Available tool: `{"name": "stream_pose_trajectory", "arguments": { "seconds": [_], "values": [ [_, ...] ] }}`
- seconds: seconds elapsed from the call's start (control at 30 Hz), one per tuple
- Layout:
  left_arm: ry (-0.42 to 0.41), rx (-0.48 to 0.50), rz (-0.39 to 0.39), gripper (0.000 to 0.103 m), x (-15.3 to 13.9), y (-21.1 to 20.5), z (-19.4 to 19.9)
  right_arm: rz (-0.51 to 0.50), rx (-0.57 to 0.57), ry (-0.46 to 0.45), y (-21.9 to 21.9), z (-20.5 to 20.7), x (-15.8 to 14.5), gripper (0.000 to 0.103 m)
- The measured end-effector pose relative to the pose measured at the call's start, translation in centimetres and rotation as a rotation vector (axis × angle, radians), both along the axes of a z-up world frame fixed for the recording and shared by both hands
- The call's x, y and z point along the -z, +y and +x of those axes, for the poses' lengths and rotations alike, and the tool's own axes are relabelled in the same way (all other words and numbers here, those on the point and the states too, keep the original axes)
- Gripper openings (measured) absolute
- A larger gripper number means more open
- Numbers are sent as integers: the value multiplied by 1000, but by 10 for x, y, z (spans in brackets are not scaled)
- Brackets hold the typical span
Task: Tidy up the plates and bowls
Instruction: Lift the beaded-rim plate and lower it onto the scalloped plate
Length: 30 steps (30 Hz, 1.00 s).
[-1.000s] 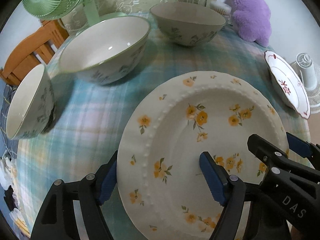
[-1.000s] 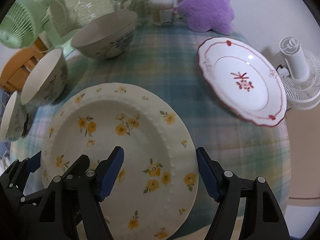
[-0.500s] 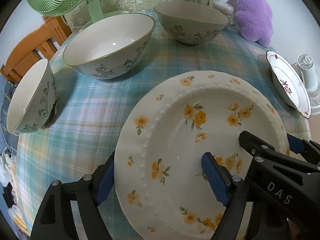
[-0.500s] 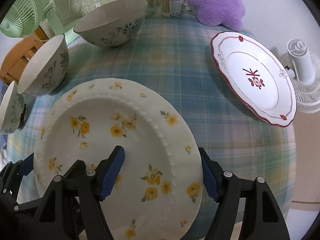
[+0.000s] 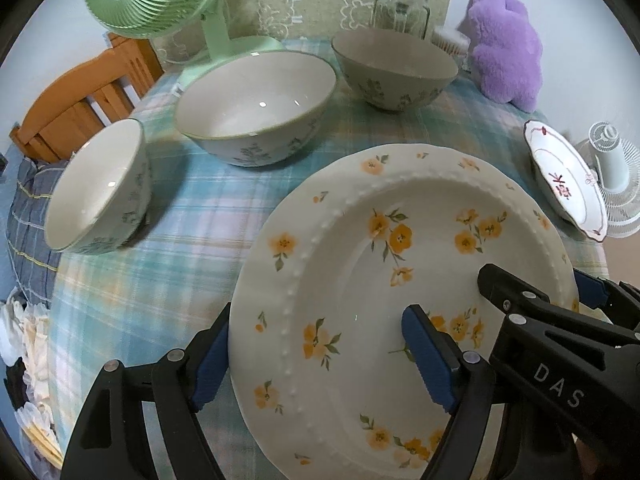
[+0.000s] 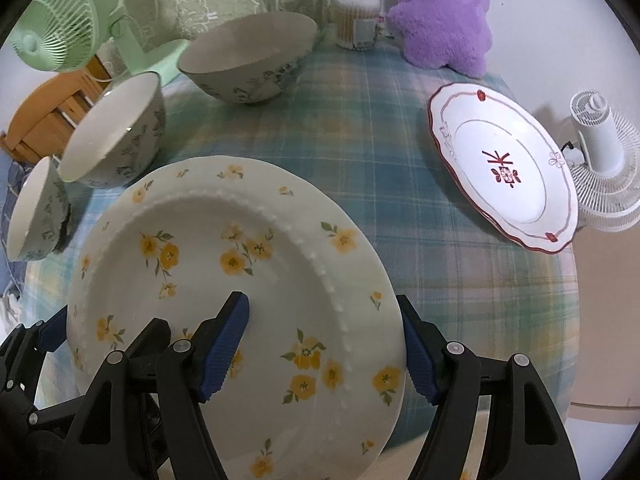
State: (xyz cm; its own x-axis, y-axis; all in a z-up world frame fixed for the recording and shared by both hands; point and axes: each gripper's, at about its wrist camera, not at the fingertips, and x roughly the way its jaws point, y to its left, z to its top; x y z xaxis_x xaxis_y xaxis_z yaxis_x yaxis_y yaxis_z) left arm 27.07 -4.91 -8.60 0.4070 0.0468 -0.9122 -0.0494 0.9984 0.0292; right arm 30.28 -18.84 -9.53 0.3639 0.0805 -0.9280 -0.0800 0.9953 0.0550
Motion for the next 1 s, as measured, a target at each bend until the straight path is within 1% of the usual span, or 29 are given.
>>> {"name": "stream_pose_trajectory", "arguments": {
  "seconds": [0.3,0.57,0.77,1.0],
  "values": [
    [-37,11,-16,81,-27,3,-28,-4,22,-34,2,-32,-31,75],
    [-55,70,-37,81,-41,-6,-59,-18,83,-59,-8,-70,-53,75],
    [-61,144,-55,81,-40,-21,-83,-36,152,-62,-23,-102,-57,75],
    [-17,200,-56,81,-27,-43,-103,-45,220,-34,-42,-135,-47,75]
  ]
}}
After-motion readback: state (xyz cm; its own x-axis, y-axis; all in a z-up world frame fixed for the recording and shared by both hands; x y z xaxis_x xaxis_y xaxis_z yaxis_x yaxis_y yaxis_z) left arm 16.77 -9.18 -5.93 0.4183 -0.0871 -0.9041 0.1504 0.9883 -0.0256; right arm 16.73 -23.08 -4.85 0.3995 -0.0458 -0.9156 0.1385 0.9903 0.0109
